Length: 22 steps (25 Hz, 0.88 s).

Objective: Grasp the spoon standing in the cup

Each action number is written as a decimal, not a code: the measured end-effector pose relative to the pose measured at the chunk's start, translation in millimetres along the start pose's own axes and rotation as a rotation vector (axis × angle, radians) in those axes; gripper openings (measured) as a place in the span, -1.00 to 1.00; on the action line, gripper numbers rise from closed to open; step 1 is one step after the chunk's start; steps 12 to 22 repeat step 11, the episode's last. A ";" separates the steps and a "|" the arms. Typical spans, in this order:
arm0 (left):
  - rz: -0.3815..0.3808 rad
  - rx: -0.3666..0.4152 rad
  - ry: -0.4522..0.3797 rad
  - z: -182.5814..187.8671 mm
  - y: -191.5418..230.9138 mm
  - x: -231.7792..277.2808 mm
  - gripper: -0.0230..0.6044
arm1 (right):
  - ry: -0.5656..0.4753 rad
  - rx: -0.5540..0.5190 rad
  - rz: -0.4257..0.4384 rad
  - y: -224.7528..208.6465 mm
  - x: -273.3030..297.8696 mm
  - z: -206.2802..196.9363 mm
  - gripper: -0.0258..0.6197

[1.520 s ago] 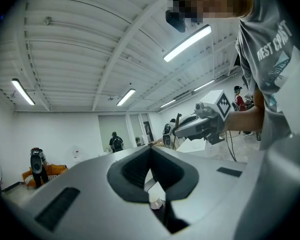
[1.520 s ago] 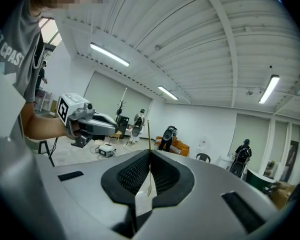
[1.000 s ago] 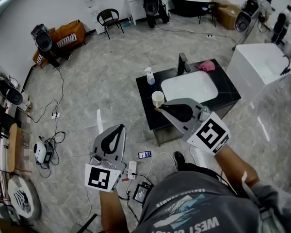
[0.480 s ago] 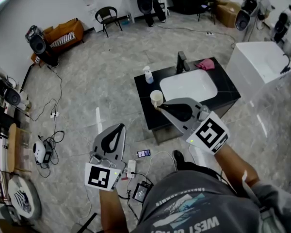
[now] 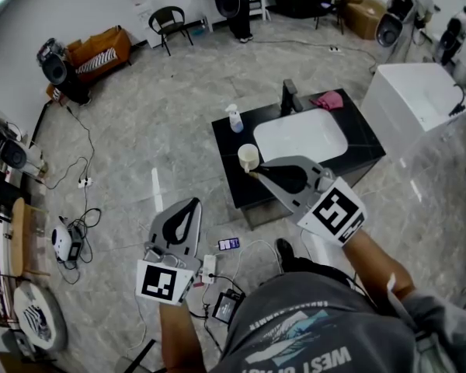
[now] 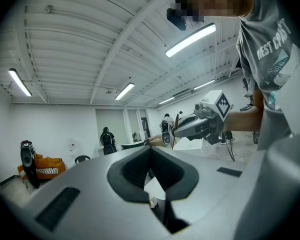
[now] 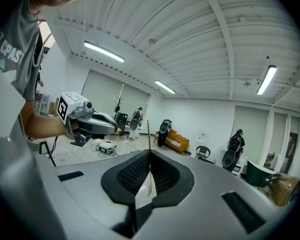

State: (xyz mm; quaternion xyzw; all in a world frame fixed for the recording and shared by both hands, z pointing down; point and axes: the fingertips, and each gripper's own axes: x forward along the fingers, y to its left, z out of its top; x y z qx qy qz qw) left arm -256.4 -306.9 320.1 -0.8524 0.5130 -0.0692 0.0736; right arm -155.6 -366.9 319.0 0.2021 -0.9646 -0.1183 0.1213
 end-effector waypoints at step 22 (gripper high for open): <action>-0.005 -0.020 0.018 -11.5 4.7 24.0 -0.92 | 0.017 0.022 0.004 -21.5 9.1 -17.5 -0.82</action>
